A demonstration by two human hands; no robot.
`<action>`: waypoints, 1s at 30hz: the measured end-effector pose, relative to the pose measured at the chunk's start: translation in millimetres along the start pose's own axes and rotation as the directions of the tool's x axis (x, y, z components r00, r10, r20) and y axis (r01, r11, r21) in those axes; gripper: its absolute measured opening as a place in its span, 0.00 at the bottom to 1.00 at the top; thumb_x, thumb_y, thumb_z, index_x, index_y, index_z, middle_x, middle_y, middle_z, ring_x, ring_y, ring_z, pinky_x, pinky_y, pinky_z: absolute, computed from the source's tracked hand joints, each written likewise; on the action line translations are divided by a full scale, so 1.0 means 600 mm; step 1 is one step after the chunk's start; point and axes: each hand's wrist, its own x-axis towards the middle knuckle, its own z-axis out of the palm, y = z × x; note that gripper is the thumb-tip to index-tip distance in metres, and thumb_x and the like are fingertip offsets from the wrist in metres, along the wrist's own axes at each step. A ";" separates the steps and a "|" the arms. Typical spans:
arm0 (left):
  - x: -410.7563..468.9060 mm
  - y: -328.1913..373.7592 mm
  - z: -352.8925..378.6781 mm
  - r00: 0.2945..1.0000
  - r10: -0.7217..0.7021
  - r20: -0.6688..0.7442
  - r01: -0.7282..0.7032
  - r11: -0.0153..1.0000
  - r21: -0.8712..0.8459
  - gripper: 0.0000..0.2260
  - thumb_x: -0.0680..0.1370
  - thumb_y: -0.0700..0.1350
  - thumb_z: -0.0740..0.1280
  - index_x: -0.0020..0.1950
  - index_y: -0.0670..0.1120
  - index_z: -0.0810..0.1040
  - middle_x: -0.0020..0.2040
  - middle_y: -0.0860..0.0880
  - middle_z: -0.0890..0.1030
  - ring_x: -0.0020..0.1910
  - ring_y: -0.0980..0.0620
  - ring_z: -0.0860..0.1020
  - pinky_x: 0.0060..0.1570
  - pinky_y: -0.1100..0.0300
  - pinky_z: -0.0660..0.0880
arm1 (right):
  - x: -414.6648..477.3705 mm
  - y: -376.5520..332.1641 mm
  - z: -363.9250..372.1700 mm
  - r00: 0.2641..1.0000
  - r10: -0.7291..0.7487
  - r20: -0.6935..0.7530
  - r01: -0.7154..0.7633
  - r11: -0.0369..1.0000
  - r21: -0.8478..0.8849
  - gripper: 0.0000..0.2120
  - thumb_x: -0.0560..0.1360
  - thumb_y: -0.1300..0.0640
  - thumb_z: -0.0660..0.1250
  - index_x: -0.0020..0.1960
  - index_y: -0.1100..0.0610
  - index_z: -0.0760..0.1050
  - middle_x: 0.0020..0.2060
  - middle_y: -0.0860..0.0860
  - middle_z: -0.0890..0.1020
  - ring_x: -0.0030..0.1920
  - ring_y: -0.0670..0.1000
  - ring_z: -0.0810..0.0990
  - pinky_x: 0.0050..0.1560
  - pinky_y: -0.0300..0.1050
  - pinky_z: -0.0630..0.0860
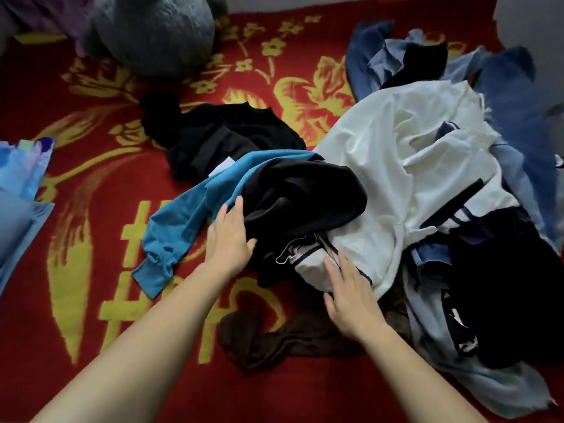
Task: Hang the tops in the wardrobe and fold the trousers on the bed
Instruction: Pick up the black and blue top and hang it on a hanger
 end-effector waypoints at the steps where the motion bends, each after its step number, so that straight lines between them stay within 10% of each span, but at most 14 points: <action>1: 0.015 0.000 0.014 0.999 -0.001 0.045 0.000 1.000 0.020 0.35 0.78 0.47 0.67 0.80 0.47 0.51 0.68 0.39 0.73 0.69 0.40 0.70 0.64 0.48 0.68 | 0.011 0.008 0.014 1.000 -0.003 0.024 0.003 1.000 -0.007 0.37 0.81 0.45 0.58 0.81 0.52 0.41 0.80 0.56 0.45 0.79 0.57 0.50 0.76 0.52 0.58; 5: -0.042 -0.007 0.103 0.970 0.041 0.238 -0.033 0.999 -0.040 0.17 0.81 0.46 0.58 0.69 0.48 0.67 0.54 0.41 0.78 0.54 0.37 0.78 0.48 0.50 0.73 | 0.036 0.000 0.050 0.999 0.045 -0.015 -0.043 0.993 0.111 0.41 0.80 0.40 0.57 0.81 0.54 0.38 0.78 0.57 0.57 0.76 0.57 0.59 0.74 0.53 0.63; 11: -0.240 -0.054 0.206 0.910 -0.097 0.403 0.137 0.988 -0.069 0.21 0.82 0.49 0.56 0.75 0.50 0.62 0.50 0.45 0.80 0.49 0.42 0.79 0.42 0.52 0.72 | 0.077 -0.041 0.036 0.914 0.395 -0.095 -0.267 0.761 0.591 0.31 0.81 0.42 0.56 0.78 0.48 0.46 0.74 0.58 0.64 0.72 0.59 0.67 0.67 0.53 0.66; 15: -0.273 -0.113 0.210 0.889 -0.119 0.442 0.161 0.985 -0.059 0.22 0.83 0.50 0.55 0.77 0.51 0.59 0.45 0.49 0.78 0.44 0.46 0.80 0.35 0.55 0.69 | 0.098 -0.079 0.018 0.879 0.401 -0.256 -0.109 0.694 0.712 0.24 0.80 0.45 0.61 0.71 0.49 0.56 0.69 0.56 0.66 0.68 0.48 0.66 0.66 0.35 0.61; 20: -0.244 -0.173 0.204 0.831 -0.312 0.460 0.412 0.901 -0.134 0.18 0.82 0.48 0.55 0.73 0.51 0.63 0.49 0.45 0.80 0.48 0.40 0.79 0.41 0.53 0.71 | 0.092 -0.115 0.033 0.870 0.459 -0.181 -0.125 0.560 0.819 0.43 0.75 0.51 0.71 0.78 0.42 0.45 0.77 0.51 0.61 0.71 0.41 0.64 0.67 0.28 0.59; 24: -0.238 -0.223 0.191 0.708 -0.459 0.536 0.678 0.654 -0.335 0.16 0.83 0.44 0.55 0.70 0.46 0.70 0.51 0.43 0.79 0.47 0.42 0.78 0.44 0.52 0.72 | 0.011 -0.124 0.090 0.980 -0.198 -0.008 0.188 0.918 0.349 0.32 0.72 0.59 0.70 0.73 0.57 0.65 0.61 0.54 0.77 0.62 0.58 0.75 0.59 0.50 0.74; 30: -0.261 -0.216 0.165 0.550 -0.529 0.647 0.682 -0.163 -0.713 0.29 0.78 0.68 0.55 0.71 0.51 0.72 0.65 0.53 0.75 0.65 0.51 0.72 0.64 0.43 0.69 | -0.121 -0.145 0.154 0.706 -0.455 0.543 0.553 0.833 -0.023 0.23 0.76 0.61 0.60 0.70 0.51 0.66 0.56 0.55 0.74 0.60 0.59 0.72 0.58 0.53 0.69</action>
